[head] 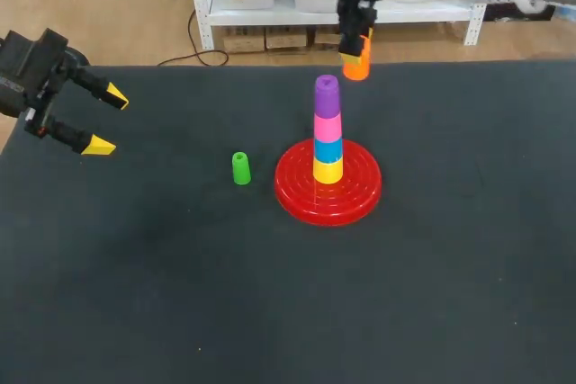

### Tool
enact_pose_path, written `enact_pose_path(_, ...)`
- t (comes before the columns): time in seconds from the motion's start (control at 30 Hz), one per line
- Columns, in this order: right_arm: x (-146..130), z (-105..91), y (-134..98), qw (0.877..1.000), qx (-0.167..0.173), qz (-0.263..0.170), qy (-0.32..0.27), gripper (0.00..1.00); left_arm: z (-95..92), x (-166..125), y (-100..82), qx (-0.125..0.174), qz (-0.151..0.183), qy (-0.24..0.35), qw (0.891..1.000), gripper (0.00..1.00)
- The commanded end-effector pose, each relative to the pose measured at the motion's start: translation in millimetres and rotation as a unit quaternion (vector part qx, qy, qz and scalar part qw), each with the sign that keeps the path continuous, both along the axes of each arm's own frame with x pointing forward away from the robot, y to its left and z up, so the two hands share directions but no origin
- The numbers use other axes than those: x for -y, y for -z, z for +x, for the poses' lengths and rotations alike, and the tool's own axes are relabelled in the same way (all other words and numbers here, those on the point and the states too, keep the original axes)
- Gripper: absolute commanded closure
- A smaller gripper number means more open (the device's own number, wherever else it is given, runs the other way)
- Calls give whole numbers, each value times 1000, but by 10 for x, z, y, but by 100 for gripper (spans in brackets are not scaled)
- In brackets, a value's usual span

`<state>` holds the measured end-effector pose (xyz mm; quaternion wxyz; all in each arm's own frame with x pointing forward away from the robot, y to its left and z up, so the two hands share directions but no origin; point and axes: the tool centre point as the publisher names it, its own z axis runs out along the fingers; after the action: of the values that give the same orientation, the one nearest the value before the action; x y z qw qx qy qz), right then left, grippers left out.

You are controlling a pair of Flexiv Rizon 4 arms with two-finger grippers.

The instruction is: Pick up and stack the cylinders on the red base in this order: pink,purple,orange,green

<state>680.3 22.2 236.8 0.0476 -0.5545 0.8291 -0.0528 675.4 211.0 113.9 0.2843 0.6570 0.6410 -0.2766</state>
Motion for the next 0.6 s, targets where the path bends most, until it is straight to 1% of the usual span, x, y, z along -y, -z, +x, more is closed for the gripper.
enact_pose_path(0.03, -95, -9, -87, 1000, -2, -11, 1, 100, -7, 1, 5, 1, 0, -1, 1000, 0)
enact_pose_path(0.13, -168, -40, -105, 1000, -3, -14, -6, 100, -7, 1, 5, 1, 0, -1, 1000, 0)
enact_pose_path(0.33, -261, -90, -24, 1000, -20, -9, -21, 100, -7, 1, 5, 1, 0, -1, 1000, 0)
enact_pose_path(0.6, -326, -74, 66, 999, -32, -5, -32, 100, -7, 1, 5, 1, 0, -1, 1000, 0)
